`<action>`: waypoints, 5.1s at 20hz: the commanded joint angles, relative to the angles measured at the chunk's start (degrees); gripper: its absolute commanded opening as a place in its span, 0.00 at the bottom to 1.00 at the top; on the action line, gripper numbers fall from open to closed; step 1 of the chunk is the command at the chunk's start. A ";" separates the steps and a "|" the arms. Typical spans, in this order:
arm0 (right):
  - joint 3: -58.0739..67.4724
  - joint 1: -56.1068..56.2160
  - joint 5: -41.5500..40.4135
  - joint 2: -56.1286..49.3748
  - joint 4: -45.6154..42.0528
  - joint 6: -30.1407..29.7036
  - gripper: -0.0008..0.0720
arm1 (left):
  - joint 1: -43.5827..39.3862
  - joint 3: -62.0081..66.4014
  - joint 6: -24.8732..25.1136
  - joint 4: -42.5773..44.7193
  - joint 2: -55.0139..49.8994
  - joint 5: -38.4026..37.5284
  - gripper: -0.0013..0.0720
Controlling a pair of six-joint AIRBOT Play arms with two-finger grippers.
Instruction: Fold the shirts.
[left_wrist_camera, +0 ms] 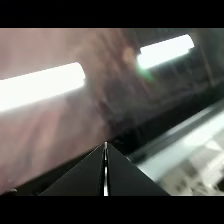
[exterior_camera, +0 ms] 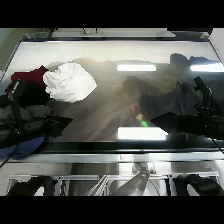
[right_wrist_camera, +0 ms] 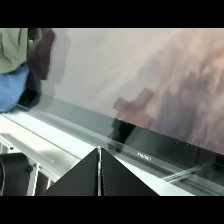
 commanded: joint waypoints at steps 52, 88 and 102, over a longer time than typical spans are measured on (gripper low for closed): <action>0.33 -20.83 0.76 -3.89 -0.09 -9.22 0.68 | -9.73 48.61 8.41 -11.45 -57.44 -9.81 0.48; -12.70 -11.08 -5.51 -40.70 27.17 -47.80 0.03 | -13.84 24.02 15.34 -17.64 -66.82 -9.35 0.04; -12.70 -11.08 -2.91 -40.70 27.26 -47.74 0.03 | 4.63 21.81 12.57 -13.07 -61.11 -3.67 0.99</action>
